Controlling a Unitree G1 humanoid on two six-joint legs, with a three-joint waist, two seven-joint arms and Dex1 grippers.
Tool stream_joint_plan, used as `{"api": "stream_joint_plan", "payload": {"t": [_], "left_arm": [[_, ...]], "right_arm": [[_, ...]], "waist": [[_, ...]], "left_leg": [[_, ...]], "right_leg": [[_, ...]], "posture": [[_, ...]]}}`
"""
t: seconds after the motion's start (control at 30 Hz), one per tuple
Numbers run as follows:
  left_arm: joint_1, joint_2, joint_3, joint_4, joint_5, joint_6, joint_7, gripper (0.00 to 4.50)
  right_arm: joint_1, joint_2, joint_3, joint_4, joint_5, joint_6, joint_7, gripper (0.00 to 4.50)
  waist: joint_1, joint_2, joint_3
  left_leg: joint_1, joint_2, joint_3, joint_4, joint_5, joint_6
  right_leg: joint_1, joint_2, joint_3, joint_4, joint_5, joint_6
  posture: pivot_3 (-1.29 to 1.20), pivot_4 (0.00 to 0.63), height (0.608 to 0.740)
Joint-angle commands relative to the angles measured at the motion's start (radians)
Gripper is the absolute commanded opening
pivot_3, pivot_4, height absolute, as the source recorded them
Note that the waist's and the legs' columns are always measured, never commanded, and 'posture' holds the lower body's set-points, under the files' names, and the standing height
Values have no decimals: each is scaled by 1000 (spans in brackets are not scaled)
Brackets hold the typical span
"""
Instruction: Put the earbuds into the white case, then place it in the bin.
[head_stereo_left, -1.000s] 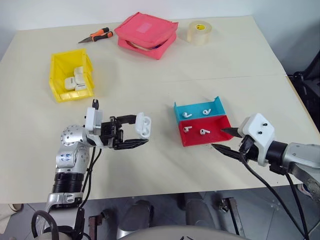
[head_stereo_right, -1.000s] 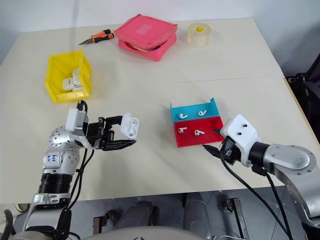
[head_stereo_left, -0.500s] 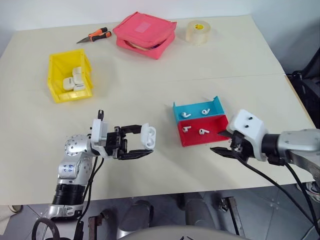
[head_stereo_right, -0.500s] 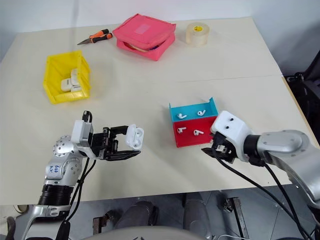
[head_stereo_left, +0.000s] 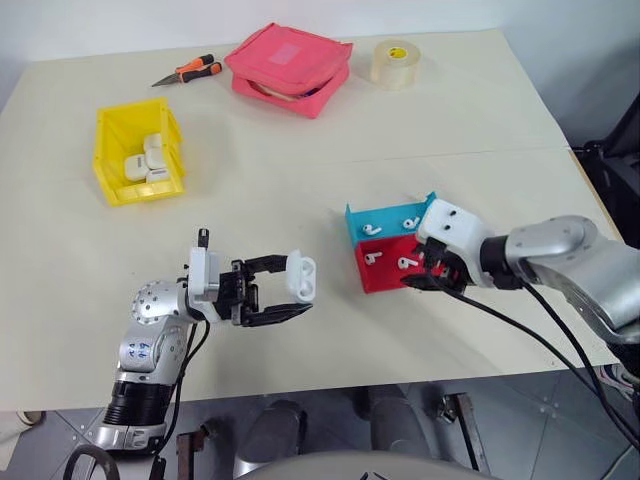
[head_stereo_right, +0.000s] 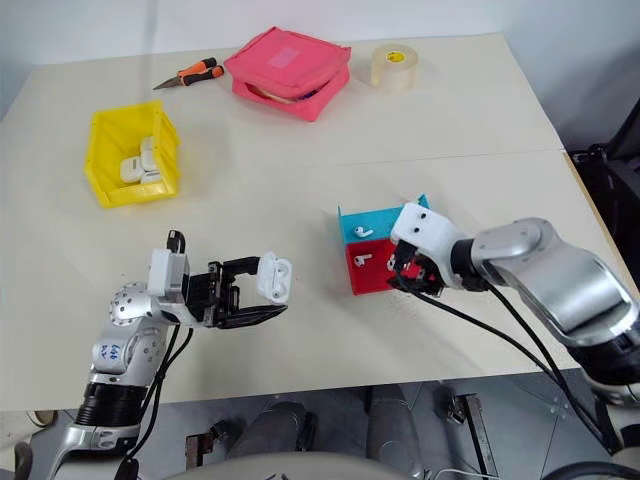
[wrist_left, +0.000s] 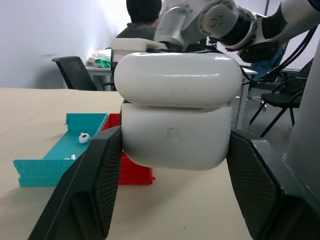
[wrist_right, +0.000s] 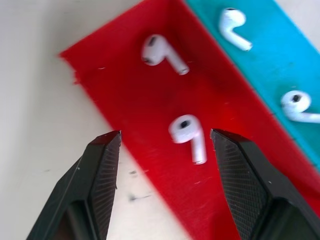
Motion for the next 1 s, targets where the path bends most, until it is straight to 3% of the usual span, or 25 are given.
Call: {"api": "stream_joint_plan", "payload": {"t": [0.03,0.37,0.87,1.0], "left_arm": [[9,2,4,-50,-4,-21,13,2767],[24,2,-2,-64,0,-32,34,2767],[45,7,-1,-82,3,-38,50,2767],[43,8,1,-77,5,-41,52,2767]], "right_arm": [[-47,2,40,24,-49,-27,41,2952],[-120,41,124,115,-133,-59,124,2952],[-135,82,153,176,-229,-105,187,2952],[-133,90,153,185,-247,-111,198,2017]], "waist": [[1,0,0],[-1,0,0],[-1,0,0],[-1,0,0]], "left_leg": [[0,0,0,0,0,0],[-1,0,0,0,0,0],[-1,1,0,0,0,0],[-1,1,0,0,0,0]], "right_leg": [[0,0,0,0,0,0],[-1,0,0,-1,0,0],[-1,1,0,-1,0,0],[-1,1,0,-1,0,0]], "posture": [[0,150,740],[0,150,740],[0,150,740],[0,150,740]]}}
